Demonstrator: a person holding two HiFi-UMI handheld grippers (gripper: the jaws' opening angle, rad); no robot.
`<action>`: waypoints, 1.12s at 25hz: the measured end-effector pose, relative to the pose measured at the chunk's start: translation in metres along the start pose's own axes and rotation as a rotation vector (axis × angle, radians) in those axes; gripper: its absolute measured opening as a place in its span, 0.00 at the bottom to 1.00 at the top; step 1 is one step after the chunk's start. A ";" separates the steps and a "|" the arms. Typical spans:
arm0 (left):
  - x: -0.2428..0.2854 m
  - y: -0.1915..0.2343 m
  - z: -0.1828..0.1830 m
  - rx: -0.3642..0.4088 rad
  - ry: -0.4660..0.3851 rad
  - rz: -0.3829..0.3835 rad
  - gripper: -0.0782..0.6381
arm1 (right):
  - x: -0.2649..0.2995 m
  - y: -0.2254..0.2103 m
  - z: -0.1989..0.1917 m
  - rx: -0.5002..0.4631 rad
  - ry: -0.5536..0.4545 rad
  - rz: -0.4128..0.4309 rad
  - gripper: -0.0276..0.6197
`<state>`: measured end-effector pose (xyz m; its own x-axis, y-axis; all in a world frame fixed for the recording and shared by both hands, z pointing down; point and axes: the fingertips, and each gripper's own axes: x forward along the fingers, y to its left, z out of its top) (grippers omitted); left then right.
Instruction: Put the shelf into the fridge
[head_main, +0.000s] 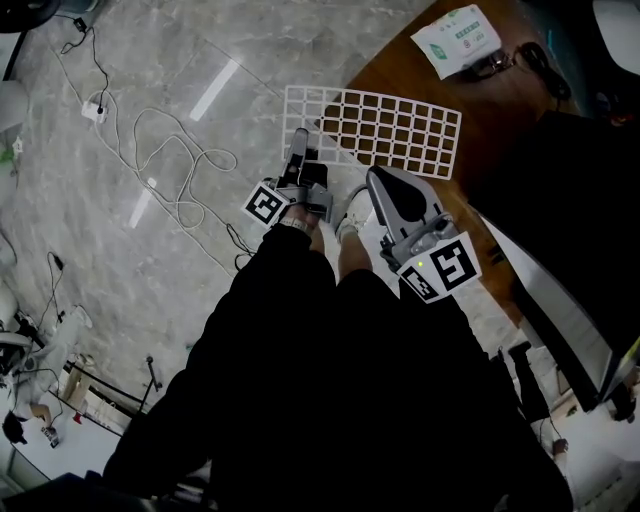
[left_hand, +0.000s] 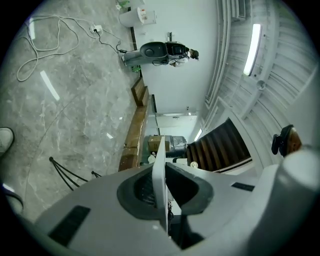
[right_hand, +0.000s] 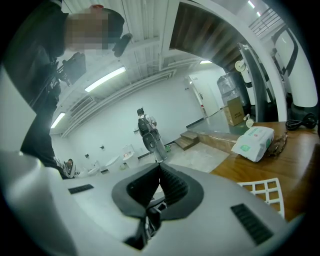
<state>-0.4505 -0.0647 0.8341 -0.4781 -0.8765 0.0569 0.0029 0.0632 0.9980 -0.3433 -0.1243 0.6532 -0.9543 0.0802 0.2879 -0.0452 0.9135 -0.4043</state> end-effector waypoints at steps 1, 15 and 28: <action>0.000 0.000 0.000 0.001 -0.001 0.003 0.16 | -0.001 -0.001 0.000 0.002 0.000 -0.004 0.05; -0.010 -0.052 0.007 -0.108 -0.039 -0.101 0.16 | -0.060 -0.030 -0.019 0.239 -0.016 -0.123 0.05; -0.045 -0.157 0.067 -0.135 -0.149 -0.151 0.16 | -0.097 -0.049 -0.010 0.713 -0.193 -0.160 0.21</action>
<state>-0.4879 -0.0032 0.6730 -0.6059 -0.7907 -0.0878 0.0345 -0.1364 0.9900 -0.2456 -0.1732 0.6534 -0.9518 -0.1634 0.2597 -0.3054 0.4234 -0.8529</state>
